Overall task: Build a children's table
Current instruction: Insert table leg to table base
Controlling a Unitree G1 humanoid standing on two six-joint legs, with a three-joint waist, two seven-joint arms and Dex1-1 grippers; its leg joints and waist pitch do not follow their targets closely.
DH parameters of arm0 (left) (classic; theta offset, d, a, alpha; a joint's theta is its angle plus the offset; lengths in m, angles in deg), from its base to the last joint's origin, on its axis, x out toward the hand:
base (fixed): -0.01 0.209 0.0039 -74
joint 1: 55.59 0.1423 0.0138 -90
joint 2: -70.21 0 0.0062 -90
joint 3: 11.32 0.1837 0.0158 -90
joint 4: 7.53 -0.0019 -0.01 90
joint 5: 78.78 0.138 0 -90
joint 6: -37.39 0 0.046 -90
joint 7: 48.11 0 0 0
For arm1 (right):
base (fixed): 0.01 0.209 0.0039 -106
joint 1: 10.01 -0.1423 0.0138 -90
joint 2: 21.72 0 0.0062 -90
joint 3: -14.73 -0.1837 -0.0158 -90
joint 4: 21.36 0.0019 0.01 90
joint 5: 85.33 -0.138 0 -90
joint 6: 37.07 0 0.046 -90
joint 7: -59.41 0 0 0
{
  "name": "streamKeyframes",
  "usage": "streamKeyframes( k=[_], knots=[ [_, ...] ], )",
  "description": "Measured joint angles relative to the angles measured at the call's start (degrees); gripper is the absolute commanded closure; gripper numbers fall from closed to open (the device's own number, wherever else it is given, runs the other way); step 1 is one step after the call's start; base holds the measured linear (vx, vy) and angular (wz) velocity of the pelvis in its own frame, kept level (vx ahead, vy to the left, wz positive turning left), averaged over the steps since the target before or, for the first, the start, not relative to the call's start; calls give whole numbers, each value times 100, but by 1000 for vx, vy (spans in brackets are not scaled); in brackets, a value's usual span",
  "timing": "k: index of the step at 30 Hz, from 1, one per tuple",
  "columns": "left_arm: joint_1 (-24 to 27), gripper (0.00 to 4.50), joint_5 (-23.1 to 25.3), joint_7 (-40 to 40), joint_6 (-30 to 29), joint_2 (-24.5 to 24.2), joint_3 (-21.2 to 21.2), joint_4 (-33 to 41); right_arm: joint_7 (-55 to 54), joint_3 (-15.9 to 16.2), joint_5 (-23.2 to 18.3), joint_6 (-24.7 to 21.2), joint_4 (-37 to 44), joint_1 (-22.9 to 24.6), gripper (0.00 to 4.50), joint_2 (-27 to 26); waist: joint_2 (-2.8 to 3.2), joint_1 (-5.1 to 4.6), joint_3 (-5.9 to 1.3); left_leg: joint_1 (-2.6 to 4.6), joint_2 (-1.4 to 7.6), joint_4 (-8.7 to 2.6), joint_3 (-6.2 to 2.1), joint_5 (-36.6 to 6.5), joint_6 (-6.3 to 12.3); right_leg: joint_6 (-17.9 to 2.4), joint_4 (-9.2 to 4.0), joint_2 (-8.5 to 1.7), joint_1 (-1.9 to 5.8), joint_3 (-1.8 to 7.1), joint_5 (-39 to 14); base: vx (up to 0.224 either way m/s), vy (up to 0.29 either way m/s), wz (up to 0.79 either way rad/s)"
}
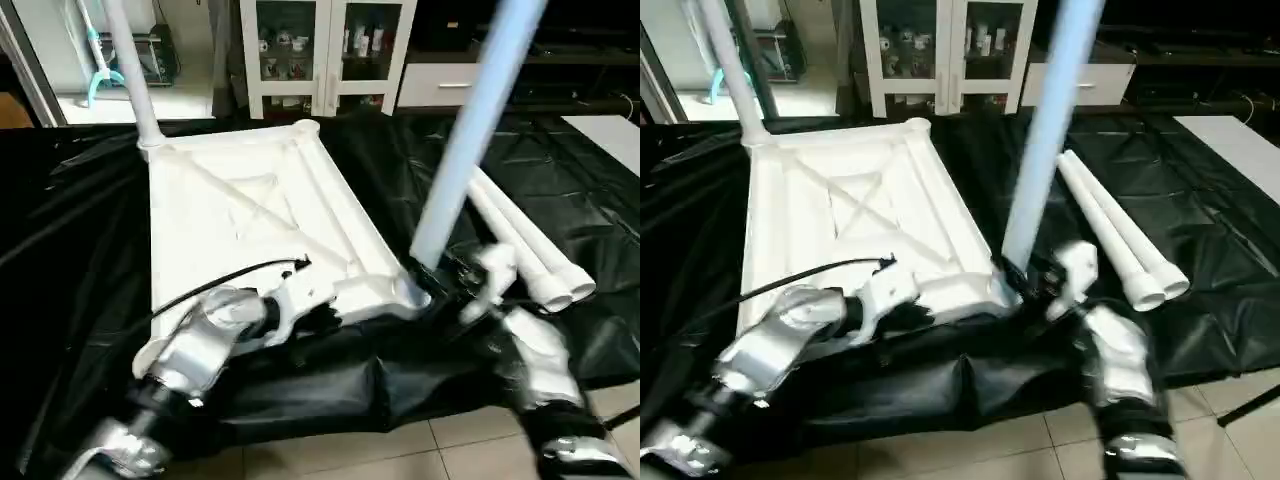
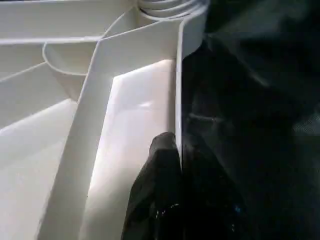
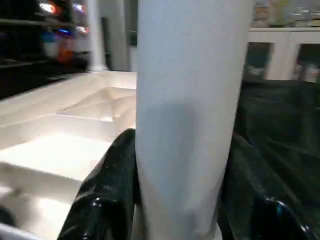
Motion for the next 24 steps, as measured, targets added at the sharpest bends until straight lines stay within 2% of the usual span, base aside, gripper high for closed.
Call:
streamKeyframes(
  k=[2,4,7,10,15,24],
  knots=[
    [-278,450,-41,619,-414,533,-217,-288,-1139,22,339,-69,-306,-470,264,-128,29,-83,21,-45,-16,5,-1,0,0,0,-6,-9,-38,7,0,0,0,0],
    [-475,450,-161,1094,-525,895,-387,-583,-1947,57,569,-153,-469,-767,264,-202,101,-113,44,-70,-27,6,-2,1,1,-3,-11,-13,-52,13,2,0,0,0],
    [-803,450,-291,1646,-527,1269,-575,-1059,-2855,40,722,-395,-771,-1217,264,-411,144,-112,59,-80,-26,1,-2,1,2,-38,-3,-13,-54,12,23,0,0,0],
    [-1017,450,-349,2009,-526,1435,-648,-1289,-3626,32,847,-541,-988,-1553,264,-581,148,-104,65,-111,-19,-1,-3,5,7,-51,2,-12,-52,1,42,40,-5,1],
    [-1097,450,-388,2104,-592,1468,-781,-1306,-4003,-58,931,-561,-1157,-1786,264,-749,142,-85,75,-126,-14,4,-1,17,59,-51,0,-9,-64,-3,36,30,0,-2],
    [-1102,450,-534,2121,-614,1388,-811,-1288,-3744,-119,1011,-529,-1290,-1893,264,-727,165,-111,99,-123,-2,1,6,17,53,-52,0,0,-68,0,31,0,0,0]
  ],
)
